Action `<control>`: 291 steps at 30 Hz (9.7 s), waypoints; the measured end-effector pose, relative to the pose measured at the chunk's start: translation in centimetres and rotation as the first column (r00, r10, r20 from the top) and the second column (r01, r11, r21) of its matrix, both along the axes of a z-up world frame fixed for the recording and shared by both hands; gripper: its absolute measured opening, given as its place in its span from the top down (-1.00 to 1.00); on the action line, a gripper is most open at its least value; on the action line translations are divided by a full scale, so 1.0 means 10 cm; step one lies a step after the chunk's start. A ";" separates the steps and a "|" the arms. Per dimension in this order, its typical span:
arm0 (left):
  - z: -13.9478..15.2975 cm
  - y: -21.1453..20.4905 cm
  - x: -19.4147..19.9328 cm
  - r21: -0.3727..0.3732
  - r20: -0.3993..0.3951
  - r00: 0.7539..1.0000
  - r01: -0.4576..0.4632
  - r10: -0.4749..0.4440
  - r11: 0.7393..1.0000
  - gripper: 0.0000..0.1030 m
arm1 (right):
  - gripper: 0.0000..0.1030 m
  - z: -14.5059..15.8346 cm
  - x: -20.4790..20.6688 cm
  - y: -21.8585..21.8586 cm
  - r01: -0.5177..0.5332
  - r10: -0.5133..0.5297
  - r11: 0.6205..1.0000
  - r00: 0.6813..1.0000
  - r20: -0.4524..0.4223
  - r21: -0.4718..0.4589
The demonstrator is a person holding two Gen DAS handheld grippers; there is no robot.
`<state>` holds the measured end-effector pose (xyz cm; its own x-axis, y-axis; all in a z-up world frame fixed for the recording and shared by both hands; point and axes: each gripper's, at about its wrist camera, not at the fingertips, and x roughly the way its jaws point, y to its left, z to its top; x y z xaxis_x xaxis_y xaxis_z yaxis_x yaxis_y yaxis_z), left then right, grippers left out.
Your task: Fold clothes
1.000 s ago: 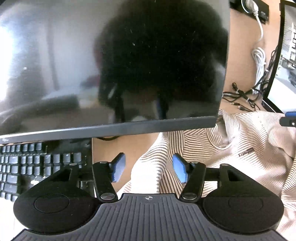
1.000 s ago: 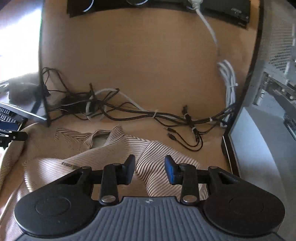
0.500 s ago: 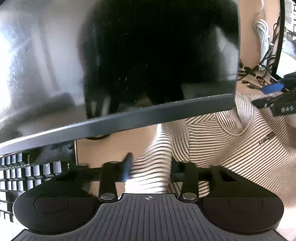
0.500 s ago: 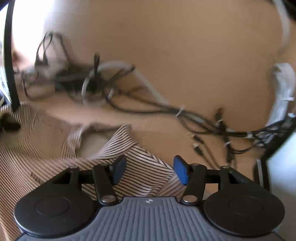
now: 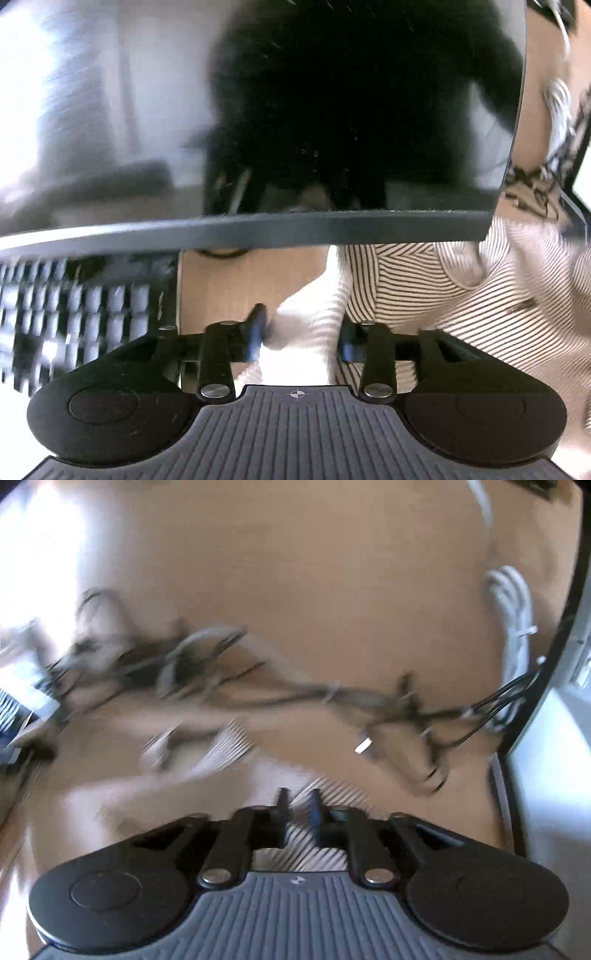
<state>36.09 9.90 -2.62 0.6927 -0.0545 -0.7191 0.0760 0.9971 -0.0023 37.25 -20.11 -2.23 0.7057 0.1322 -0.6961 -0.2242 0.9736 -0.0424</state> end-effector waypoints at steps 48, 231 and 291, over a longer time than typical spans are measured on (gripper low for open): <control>-0.12 -0.08 -0.49 0.050 -0.065 0.986 0.157 -0.154 0.986 -0.46 | 0.75 0.48 0.08 0.58 -0.102 0.099 0.981 0.995 0.024 0.162; 0.32 1.47 -1.75 -0.455 -0.012 1.000 -0.018 0.014 0.890 -0.62 | 0.93 1.69 -1.29 1.70 -0.240 0.370 0.903 0.854 0.366 -0.356; 0.20 -0.62 -1.01 -0.278 -0.108 0.952 0.248 -0.287 0.928 -1.00 | 0.38 -0.04 -1.08 -0.41 0.200 -0.202 0.976 0.979 0.019 0.088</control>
<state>26.00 3.71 -0.66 0.5163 -0.4203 -0.7461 0.3194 0.9029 -0.2876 26.44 -24.18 -2.65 0.7424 0.0435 -0.6686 -0.0235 0.9990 0.0390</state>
